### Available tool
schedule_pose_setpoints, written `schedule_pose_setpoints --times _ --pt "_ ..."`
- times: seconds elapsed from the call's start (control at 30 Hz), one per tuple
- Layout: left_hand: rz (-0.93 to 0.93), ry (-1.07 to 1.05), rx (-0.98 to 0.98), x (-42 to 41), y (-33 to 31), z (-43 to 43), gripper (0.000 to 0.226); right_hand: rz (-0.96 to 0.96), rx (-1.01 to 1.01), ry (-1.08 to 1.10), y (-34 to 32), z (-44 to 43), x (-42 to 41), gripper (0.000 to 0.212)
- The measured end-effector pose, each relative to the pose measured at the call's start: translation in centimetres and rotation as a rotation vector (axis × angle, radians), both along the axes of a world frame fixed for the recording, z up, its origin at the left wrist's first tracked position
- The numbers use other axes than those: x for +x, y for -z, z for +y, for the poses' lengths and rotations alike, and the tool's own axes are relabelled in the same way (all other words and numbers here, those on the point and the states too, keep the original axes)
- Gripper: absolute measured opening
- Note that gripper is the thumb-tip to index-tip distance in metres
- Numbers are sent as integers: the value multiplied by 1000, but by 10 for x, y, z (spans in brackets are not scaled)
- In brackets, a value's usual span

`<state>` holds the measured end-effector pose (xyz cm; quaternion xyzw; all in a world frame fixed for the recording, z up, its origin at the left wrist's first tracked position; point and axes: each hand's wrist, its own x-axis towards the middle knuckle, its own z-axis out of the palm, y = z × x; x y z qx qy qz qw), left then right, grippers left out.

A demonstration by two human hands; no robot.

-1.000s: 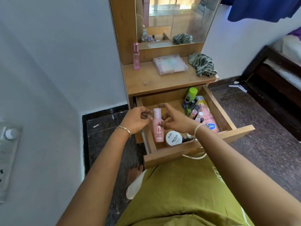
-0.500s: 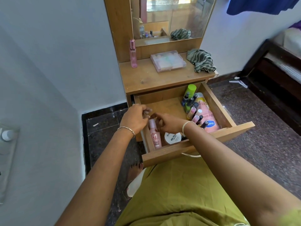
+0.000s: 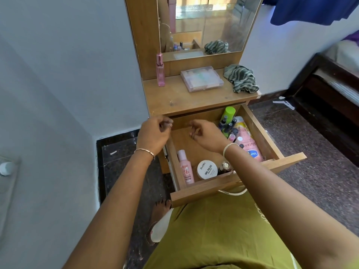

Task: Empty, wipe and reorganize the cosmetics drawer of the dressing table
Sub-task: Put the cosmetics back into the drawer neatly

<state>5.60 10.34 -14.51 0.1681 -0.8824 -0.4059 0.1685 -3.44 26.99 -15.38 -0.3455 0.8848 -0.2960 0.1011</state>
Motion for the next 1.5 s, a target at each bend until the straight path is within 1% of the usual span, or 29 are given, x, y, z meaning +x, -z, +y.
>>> schedule_pose_setpoints --times 0.1,0.23,0.3,0.37,0.43,0.53,0.63,0.73,0.8,0.9,1.0,1.07,1.2,1.23,1.33,1.37,1.43,1.5 --pt "112 -102 -10 -19 -19 -15 10 44 -191 101 -21 -10 -14 26" --pt "194 -199 24 -56 -45 -35 28 140 -312 173 -52 -38 -38 20" --pt "182 -210 20 -75 -55 -43 42 161 -333 178 -64 -54 -51 22" --pt "134 -206 17 -93 -61 -49 56 174 -309 164 -71 -68 -62 28" --pt "85 -182 25 -106 -63 -53 61 191 -278 140 -74 -81 -71 35" --pt "67 -136 8 -119 -60 -55 52 183 -267 96 -74 -94 -78 48" --pt "70 -156 32 -128 -56 -58 43 155 -264 39 -76 -103 -82 62" --pt "64 -168 59 -134 -52 -63 41 131 -246 -30 -78 -108 -86 66" --pt "77 -196 44 -136 -51 -64 40 99 -223 -55 -81 -109 -88 64" --pt "141 -258 19 -136 -50 -64 36 100 -219 -70 -87 -109 -89 55" --pt "192 -252 -11 -132 -48 -61 35 117 -185 -64 -90 -105 -90 48" --pt "233 -227 0 -127 -47 -57 36 110 -221 -33 -94 -101 -91 44" --pt "282 -147 62 -115 -48 -41 34 100 -336 -16 -102 -83 -89 49" --pt "287 -129 87 -113 -48 -35 33 110 -350 -17 -104 -76 -87 47" --pt "302 -67 151 -107 -48 -15 30 173 -411 -11 -104 -52 -79 31" --pt "304 -38 173 -104 -47 -7 30 182 -421 1 -103 -43 -76 30" --pt "283 50 221 -97 -46 8 34 187 -384 25 -100 -22 -69 34" --pt "228 170 257 -89 -43 22 36 187 -330 19 -94 0 -62 34"
